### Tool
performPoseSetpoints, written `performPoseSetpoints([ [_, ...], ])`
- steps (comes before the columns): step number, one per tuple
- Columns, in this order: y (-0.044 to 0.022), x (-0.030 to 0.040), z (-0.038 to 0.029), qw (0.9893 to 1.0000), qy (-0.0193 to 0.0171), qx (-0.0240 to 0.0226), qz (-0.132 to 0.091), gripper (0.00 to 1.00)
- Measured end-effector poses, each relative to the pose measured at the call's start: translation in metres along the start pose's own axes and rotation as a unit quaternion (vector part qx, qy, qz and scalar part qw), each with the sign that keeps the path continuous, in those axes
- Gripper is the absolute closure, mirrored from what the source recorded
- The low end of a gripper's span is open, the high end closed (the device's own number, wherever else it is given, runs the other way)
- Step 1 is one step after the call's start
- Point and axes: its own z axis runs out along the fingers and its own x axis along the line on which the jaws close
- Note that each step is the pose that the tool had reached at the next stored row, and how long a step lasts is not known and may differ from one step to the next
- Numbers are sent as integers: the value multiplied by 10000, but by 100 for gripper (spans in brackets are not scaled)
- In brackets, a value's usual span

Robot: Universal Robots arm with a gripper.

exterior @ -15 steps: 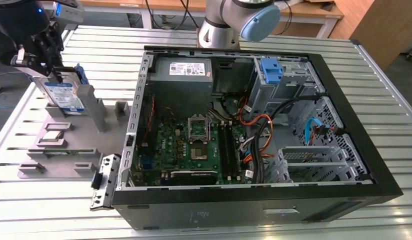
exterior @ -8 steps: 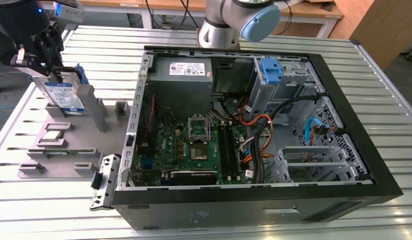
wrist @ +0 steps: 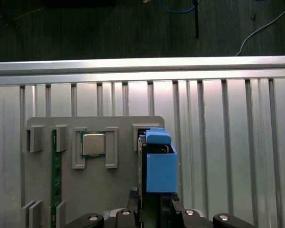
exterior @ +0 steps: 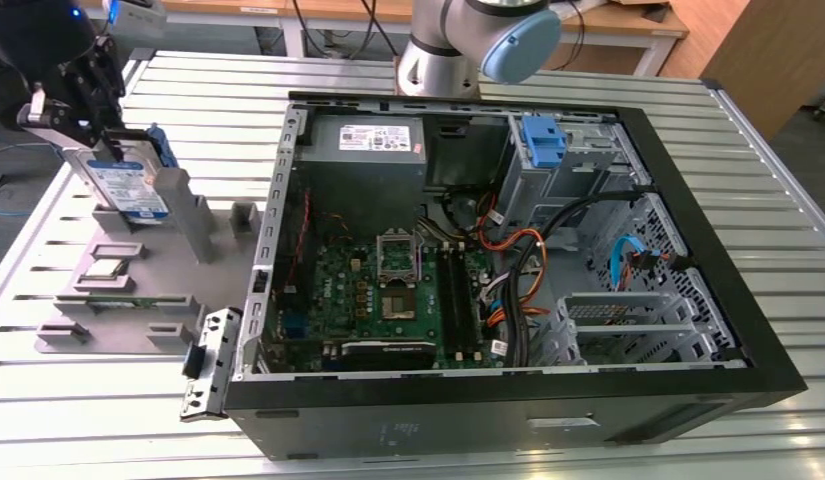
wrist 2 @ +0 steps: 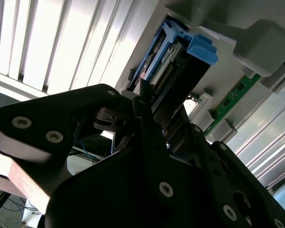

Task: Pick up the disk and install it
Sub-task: 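Pick up the disk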

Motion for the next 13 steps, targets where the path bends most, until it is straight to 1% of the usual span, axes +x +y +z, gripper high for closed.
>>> performPoseSetpoints([
  [11,0,0,-7,10000,0,0,0,65],
  [13,1,-1,-25,10000,1,-2,0,65],
])
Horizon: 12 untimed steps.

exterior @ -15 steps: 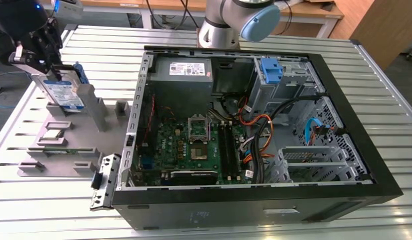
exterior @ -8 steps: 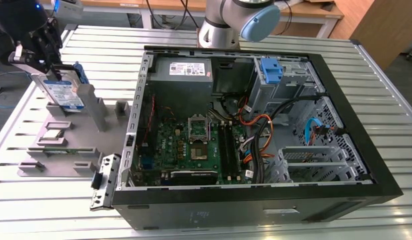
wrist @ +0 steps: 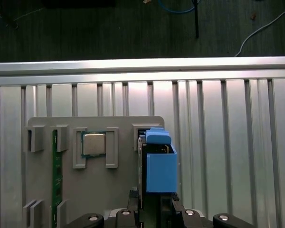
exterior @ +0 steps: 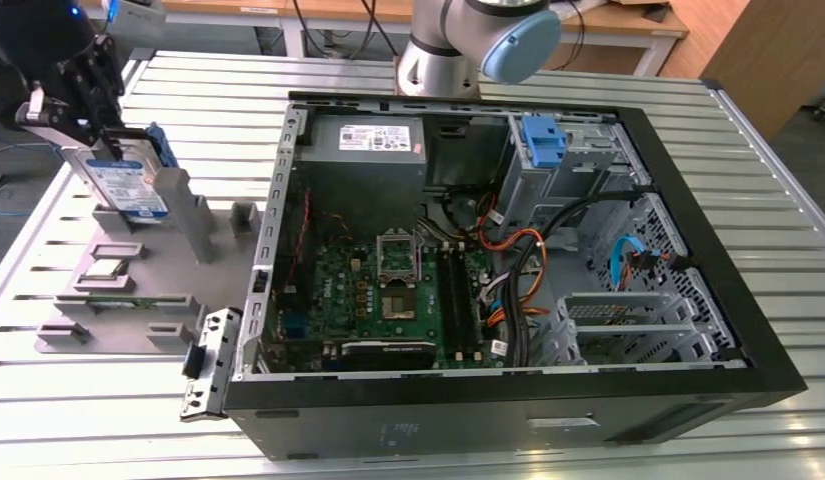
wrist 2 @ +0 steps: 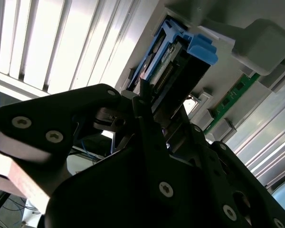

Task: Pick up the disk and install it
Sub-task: 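Pick up the disk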

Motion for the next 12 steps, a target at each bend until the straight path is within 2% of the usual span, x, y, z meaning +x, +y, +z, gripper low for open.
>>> performPoseSetpoints([
  [6,2,-5,-99,10000,-1,2,-4,65],
  [12,2,-5,-104,10000,-1,2,-5,65],
])
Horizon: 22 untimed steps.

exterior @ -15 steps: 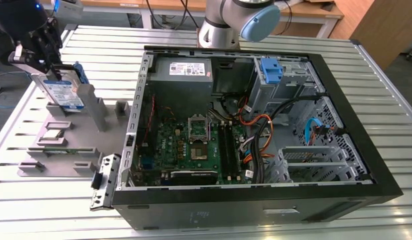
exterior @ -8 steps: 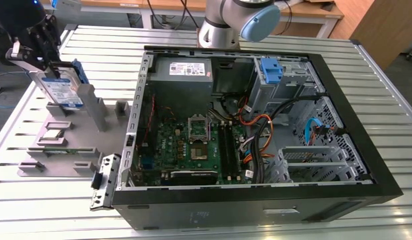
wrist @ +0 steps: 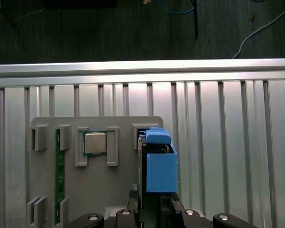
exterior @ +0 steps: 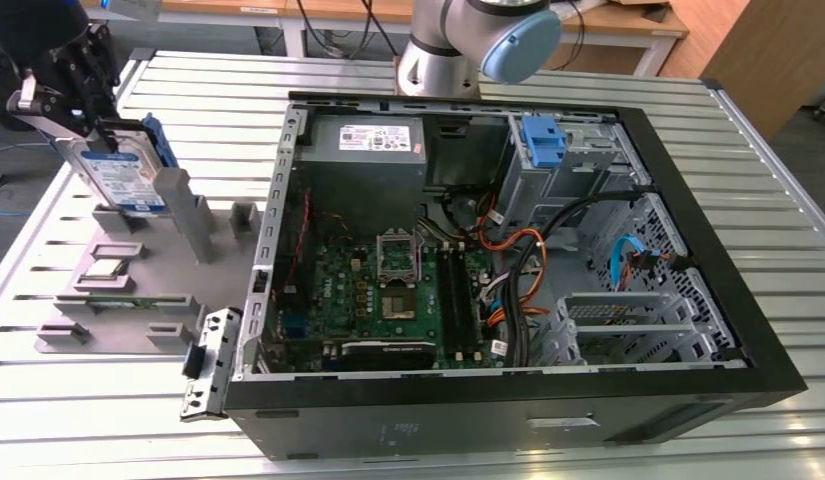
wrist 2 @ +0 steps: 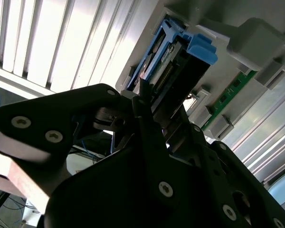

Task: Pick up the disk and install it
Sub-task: 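Pick up the disk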

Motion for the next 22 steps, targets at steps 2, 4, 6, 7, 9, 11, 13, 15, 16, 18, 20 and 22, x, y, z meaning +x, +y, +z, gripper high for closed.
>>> performPoseSetpoints([
  [2,0,0,-1,10000,0,0,0,65],
  [4,0,0,-1,10000,0,0,0,65],
  [6,0,0,-2,10000,0,0,0,65],
  [7,0,0,-2,10000,0,0,0,65],
  [9,0,0,-2,10000,0,0,0,65],
  [11,0,0,-3,10000,0,0,0,65],
  [13,0,0,-3,10000,0,0,0,65],
  [15,0,0,-3,10000,0,0,0,65],
  [16,0,0,-4,10000,0,0,0,65],
  [18,0,0,-5,10000,0,0,0,65],
  [20,0,-1,-26,10000,1,-2,0,65],
  [22,1,-3,-66,10000,1,-1,0,65],
])
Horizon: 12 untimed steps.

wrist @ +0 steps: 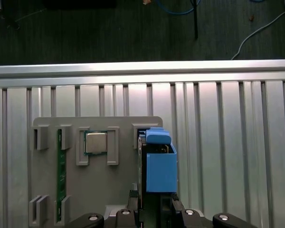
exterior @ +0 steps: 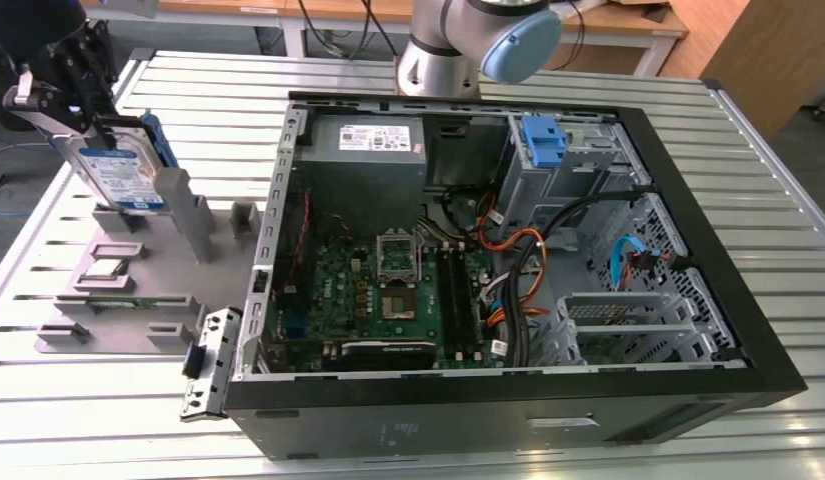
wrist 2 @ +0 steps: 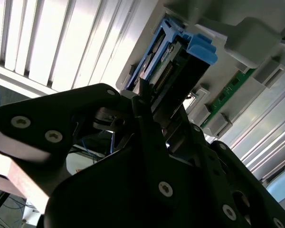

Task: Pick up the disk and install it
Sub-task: 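Pick up the disk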

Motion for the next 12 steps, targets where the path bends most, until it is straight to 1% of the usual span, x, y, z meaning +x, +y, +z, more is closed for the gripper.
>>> performPoseSetpoints([
  [4,3,-6,-125,10000,0,0,0,65],
  [12,9,-22,-415,10000,-1,1,0,65],
])
